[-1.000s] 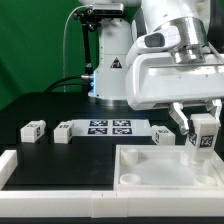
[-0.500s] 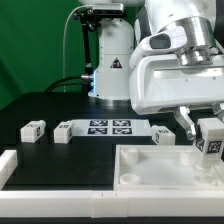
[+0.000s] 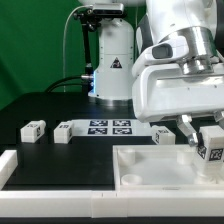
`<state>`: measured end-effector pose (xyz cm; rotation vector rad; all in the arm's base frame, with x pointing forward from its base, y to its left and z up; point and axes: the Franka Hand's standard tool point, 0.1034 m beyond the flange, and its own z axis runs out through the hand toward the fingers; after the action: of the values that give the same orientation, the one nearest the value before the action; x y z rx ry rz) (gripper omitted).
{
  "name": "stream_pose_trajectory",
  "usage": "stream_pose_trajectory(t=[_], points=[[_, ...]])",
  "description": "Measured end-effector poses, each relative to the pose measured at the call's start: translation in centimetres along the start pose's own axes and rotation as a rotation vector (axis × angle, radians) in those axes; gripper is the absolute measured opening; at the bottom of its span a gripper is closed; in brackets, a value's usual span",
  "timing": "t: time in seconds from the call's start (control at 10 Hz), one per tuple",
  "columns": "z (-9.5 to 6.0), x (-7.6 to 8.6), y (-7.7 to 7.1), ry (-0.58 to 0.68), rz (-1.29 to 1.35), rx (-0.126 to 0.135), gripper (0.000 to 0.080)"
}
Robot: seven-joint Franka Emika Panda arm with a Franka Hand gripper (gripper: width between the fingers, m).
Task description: Assemble one leg
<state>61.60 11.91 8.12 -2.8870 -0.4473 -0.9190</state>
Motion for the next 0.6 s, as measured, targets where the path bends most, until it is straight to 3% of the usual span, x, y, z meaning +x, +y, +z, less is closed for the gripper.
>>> stream_pose_trajectory(t=[0.6], points=[[0.15, -0.12, -0.07, 0.024, -0.001, -0.004, 0.0293]])
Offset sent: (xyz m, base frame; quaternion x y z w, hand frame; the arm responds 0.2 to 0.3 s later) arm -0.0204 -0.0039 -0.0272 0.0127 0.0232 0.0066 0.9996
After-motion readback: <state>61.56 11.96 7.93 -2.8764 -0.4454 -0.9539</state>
